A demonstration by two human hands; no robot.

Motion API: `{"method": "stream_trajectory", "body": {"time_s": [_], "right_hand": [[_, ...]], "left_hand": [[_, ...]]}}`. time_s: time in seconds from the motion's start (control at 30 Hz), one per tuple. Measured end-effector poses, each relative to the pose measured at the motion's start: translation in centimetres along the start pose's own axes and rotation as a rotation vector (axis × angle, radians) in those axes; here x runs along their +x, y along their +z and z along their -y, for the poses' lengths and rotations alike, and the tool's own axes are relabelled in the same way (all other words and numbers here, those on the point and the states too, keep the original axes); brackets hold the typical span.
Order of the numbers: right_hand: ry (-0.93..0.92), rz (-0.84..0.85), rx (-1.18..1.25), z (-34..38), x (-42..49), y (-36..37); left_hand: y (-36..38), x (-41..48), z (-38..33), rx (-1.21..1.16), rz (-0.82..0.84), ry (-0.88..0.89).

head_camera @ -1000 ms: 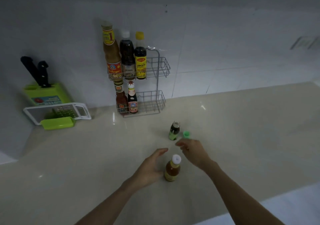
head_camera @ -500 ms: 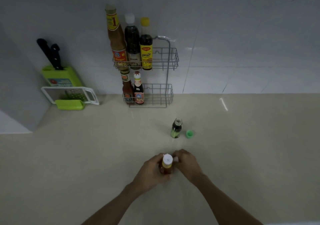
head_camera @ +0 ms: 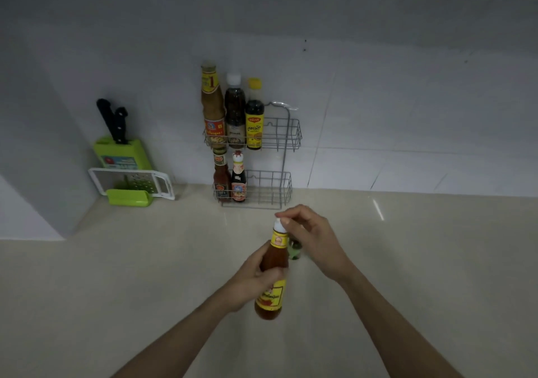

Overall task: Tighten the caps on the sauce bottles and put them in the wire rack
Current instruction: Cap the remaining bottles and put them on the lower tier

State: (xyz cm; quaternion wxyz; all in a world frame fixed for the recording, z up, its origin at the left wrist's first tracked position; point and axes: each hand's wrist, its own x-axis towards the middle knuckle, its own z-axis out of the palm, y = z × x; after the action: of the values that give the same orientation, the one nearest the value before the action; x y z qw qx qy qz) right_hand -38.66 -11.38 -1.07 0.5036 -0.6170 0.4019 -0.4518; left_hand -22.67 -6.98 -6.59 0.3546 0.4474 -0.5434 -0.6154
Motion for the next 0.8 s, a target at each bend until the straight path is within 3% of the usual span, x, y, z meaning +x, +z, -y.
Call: {"method": "stream_trajectory", "body": {"time_s": [0.2, 0.6, 0.73, 0.8], "right_hand": [[0.104, 0.337, 0.212, 5.2, 2.9, -2.3], [0.205, 0.486, 0.026, 8.0, 4.4, -2.5], [0.133, 0.480, -0.171, 9.5, 4.6, -1.7], [-0.029, 0.449, -0.477, 9.7, 4.3, -0.4]], "left_hand": [[-1.6, 0.1, -4.7, -0.253, 0.250, -0.082], [-3.9, 0.3, -6.1, -0.294, 0.445, -0.110], [-3.9, 0.3, -6.2, -0.377, 0.505, -0.109], [-4.2, 0.4, -6.6, -0.399, 0.551, -0.131]]}}
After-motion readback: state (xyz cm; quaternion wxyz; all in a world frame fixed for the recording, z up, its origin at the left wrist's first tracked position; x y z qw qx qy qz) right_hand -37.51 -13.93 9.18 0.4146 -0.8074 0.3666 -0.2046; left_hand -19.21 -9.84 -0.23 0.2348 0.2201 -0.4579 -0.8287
